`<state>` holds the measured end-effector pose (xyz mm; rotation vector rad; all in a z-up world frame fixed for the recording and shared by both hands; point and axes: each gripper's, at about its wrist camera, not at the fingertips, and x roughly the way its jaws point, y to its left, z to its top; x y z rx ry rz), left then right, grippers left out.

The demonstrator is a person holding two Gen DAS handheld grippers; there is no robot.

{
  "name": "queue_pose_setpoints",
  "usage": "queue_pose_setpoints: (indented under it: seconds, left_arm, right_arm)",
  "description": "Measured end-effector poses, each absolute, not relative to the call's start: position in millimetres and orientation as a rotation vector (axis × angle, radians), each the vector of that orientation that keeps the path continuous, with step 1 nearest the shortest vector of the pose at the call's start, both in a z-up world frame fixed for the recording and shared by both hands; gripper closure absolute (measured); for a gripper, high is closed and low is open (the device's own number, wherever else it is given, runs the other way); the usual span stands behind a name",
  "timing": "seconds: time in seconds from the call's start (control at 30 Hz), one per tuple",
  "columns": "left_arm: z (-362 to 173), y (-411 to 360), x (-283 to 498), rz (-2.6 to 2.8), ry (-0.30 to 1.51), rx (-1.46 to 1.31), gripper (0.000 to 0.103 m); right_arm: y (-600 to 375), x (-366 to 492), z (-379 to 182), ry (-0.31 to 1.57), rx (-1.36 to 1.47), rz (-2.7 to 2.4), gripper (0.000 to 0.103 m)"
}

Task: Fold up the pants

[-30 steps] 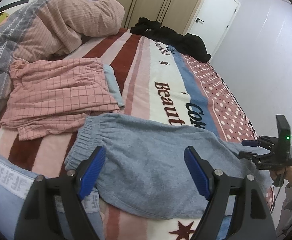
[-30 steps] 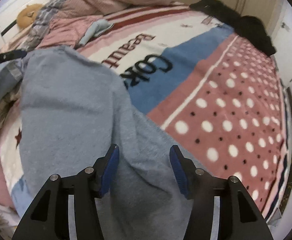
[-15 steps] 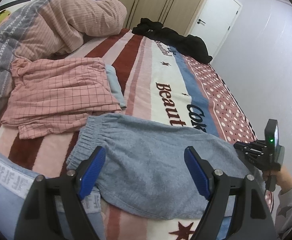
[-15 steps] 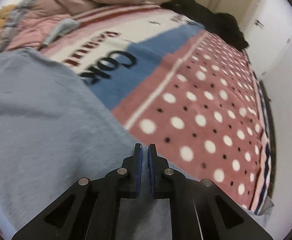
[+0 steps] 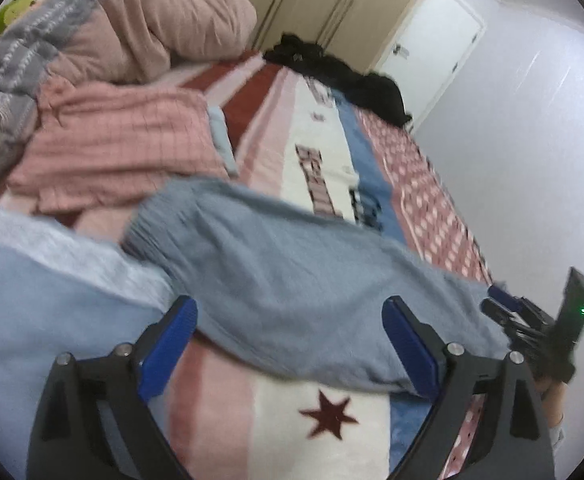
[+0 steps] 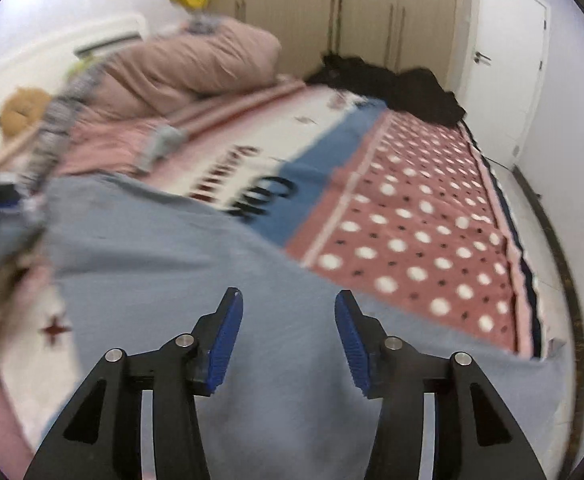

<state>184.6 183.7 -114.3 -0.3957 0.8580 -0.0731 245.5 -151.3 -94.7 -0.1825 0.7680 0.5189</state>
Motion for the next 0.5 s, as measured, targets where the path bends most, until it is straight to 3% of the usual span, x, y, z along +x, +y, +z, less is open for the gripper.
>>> queue_pose_setpoints:
  seconds: [0.17,0.5]
  left_arm:
    - [-135,147,188,0.010,0.962,-0.292,0.011]
    - [-181,143,200,0.144,1.034,-0.513,0.011]
  right_arm:
    - [-152,209,-95,0.713,-0.072,0.654,0.055]
    - [-191,202,-113,0.695,0.026,0.680,0.054]
